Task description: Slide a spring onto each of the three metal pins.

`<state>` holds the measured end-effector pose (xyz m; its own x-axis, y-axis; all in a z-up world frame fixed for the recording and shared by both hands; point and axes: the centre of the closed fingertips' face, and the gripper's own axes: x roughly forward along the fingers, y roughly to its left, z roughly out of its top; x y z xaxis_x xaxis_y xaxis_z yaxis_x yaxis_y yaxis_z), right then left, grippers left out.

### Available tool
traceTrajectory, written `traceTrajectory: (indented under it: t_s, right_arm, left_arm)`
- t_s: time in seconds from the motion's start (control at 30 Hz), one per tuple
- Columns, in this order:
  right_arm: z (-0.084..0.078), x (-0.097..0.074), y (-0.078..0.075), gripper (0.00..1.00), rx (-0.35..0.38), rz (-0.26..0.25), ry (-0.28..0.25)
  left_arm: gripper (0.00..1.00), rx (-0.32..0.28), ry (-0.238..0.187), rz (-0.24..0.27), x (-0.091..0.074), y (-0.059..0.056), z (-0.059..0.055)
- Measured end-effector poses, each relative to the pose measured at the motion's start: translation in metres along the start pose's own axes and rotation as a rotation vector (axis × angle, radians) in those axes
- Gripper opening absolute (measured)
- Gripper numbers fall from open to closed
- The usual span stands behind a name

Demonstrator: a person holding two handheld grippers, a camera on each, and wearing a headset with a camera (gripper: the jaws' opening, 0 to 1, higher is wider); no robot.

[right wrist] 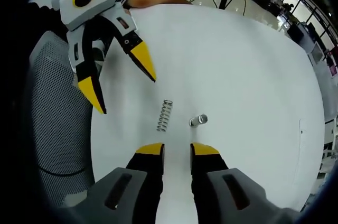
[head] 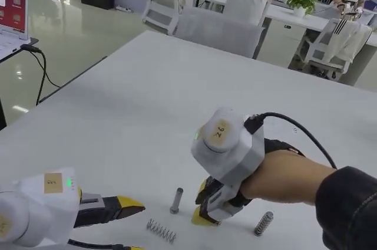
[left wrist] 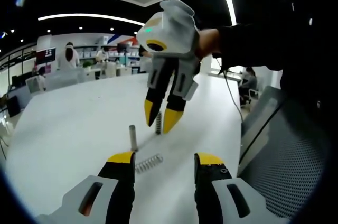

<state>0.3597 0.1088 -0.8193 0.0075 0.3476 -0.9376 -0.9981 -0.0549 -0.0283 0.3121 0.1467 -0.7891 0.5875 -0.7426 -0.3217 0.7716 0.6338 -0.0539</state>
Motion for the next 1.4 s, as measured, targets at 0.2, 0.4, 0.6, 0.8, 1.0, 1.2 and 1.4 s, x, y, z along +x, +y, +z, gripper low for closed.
traceTrajectory:
  t_s: [0.2, 0.4, 0.6, 0.8, 1.0, 1.2, 1.4]
  right_arm:
    - [0.004, 0.014, 0.015, 0.16, 0.017, 0.041, -0.012]
    - [0.007, 0.025, 0.018, 0.15, 0.032, 0.049, -0.015]
    - [0.006, 0.037, 0.020, 0.14, 0.059, 0.050, -0.012]
    - [0.004, 0.046, 0.021, 0.13, 0.083, 0.051, -0.006]
    - [0.005, 0.050, 0.019, 0.12, 0.076, 0.034, 0.000]
    - [0.003, 0.052, 0.018, 0.09, 0.059, 0.022, 0.015]
    - [0.002, 0.051, 0.018, 0.08, 0.055, 0.019, 0.017]
  left_arm:
    - [0.38, -0.004, 0.006, -0.004, 0.000, -0.001, -0.002]
    - [0.38, -0.002, 0.014, -0.008, 0.000, -0.002, -0.004]
    - [0.38, -0.001, 0.021, -0.009, 0.000, -0.003, -0.004]
    - [0.37, -0.001, 0.028, -0.005, -0.001, -0.002, -0.005]
    - [0.37, -0.003, 0.030, 0.001, -0.002, -0.002, -0.005]
    - [0.36, -0.003, 0.030, 0.008, -0.003, -0.001, -0.005]
    - [0.36, -0.004, 0.031, 0.012, -0.003, -0.001, -0.006]
